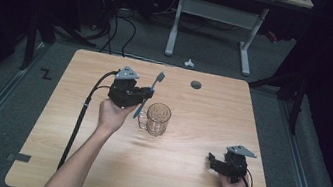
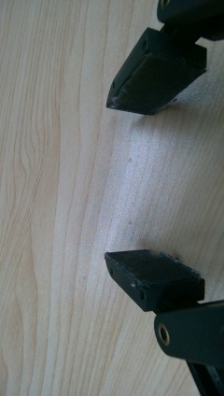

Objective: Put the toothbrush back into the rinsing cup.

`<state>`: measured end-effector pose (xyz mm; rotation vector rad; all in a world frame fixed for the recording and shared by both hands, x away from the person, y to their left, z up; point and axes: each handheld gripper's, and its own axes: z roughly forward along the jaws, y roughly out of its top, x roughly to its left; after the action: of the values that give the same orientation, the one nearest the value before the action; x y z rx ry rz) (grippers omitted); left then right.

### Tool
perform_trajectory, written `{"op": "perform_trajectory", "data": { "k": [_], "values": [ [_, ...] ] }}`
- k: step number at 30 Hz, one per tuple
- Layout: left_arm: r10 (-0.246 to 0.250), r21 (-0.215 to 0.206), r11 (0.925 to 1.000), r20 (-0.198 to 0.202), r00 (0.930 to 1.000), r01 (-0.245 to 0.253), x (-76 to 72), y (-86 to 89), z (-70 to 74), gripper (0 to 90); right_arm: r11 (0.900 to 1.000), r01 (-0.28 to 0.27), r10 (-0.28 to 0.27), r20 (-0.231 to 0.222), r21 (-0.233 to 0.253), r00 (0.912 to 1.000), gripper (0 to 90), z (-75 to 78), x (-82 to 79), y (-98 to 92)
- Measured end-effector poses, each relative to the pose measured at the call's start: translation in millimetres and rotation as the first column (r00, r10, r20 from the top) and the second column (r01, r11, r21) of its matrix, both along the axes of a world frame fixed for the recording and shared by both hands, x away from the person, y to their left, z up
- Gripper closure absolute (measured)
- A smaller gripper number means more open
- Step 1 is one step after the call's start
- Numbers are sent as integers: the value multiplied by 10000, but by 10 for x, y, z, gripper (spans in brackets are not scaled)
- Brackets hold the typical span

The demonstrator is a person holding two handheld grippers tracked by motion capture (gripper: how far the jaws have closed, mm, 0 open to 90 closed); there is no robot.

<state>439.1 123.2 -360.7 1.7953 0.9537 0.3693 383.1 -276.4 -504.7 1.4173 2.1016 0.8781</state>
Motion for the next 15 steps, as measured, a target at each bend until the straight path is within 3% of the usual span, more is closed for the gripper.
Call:
{"op": "perform_trajectory", "data": {
  "k": [15],
  "values": [
    [63, -626, 9980, 108, 9999, -56, 147, -74, -70, 802, 10000, -73, 73, 13, -19, 10000, 223, 0, -1, 2]
  ]
}}
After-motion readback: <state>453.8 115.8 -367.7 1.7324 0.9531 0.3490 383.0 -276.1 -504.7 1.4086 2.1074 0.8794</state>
